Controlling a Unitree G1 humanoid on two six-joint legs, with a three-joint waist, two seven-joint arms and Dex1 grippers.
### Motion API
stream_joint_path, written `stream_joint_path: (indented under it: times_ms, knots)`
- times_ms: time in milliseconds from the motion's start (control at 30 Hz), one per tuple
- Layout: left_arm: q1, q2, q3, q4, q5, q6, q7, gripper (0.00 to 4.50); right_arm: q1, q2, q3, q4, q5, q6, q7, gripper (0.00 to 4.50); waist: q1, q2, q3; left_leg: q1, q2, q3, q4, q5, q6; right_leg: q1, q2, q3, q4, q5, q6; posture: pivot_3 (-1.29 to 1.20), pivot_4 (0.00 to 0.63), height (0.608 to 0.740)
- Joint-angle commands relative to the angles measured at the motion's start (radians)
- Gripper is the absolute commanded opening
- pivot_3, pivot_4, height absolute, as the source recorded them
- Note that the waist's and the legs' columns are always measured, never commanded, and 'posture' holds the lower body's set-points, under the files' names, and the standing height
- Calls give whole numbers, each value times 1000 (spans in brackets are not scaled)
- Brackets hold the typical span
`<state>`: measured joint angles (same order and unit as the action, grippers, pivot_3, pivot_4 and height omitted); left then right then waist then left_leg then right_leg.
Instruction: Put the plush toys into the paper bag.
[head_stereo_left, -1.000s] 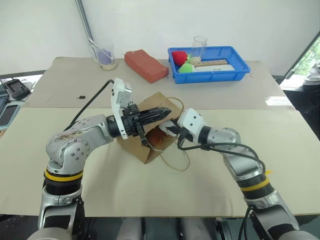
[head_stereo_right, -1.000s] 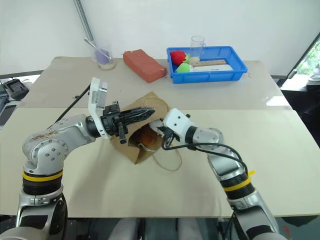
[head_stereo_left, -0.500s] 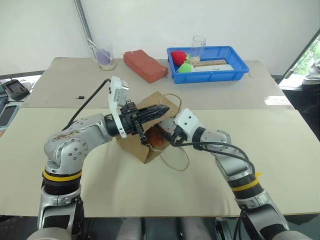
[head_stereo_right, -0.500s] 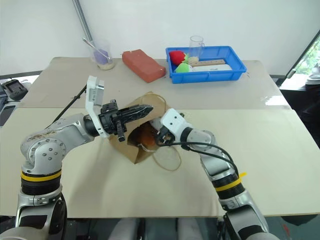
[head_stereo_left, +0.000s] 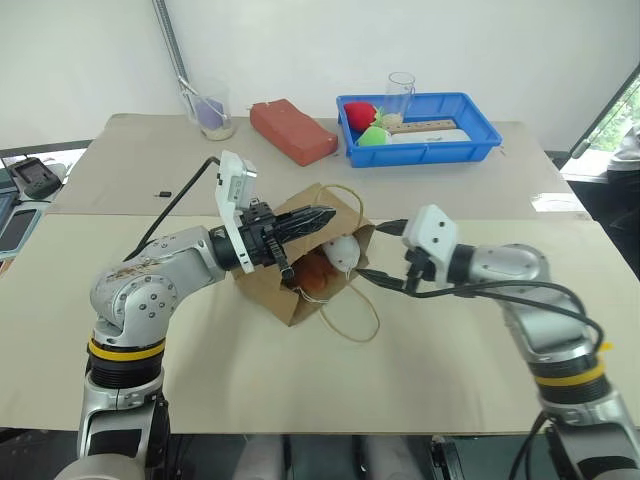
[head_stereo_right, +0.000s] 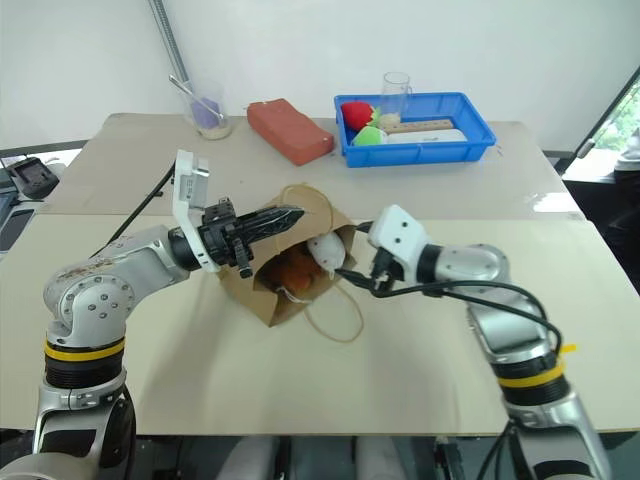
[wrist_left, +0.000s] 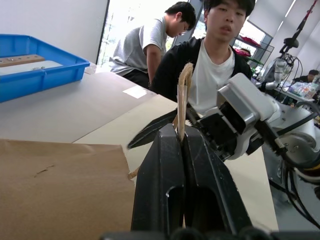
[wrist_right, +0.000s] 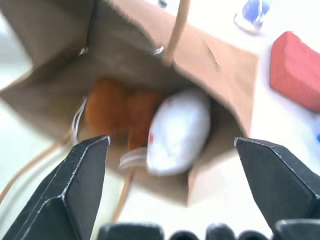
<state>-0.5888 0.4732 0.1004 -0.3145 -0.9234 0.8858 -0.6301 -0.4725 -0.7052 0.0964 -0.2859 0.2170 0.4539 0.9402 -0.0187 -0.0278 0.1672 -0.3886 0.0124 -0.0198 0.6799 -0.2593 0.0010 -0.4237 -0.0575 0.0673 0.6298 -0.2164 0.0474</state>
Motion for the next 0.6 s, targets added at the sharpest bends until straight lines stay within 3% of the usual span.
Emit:
stream_joint_path:
  times_ms: [33, 200, 400, 600]
  knots:
    - [-15, -2, 19, -17, -2, -29, -2, 0, 54, -88, -34, -88, 78, 42, 109, 4451, 2, 0, 0, 0, 0, 0, 0, 0, 0, 0, 0, 0, 0, 0, 0, 0, 150, 740]
    - [-24, -8, 20, -12, -7, -30, 3, 0, 140, -142, 65, -132, 41, -28, 180, 4451, -3, 0, 0, 0, 0, 0, 0, 0, 0, 0, 0, 0, -1, 0, 0, 0, 150, 740]
    - [-23, -2, 25, -24, -16, -20, 10, 0, 89, -71, 216, -27, -100, -120, 154, 4451, -9, 0, 0, 1, 0, 0, 0, 0, 0, 1, 1, 0, 0, 0, 0, 0, 150, 740]
    - [-17, 6, 38, -41, -31, -10, 32, 0, 59, 9, 299, 38, -144, -60, 139, 4451, -3, 0, 0, 0, 0, -1, 0, 0, 0, 0, 0, 0, 0, 0, 0, 0, 150, 740]
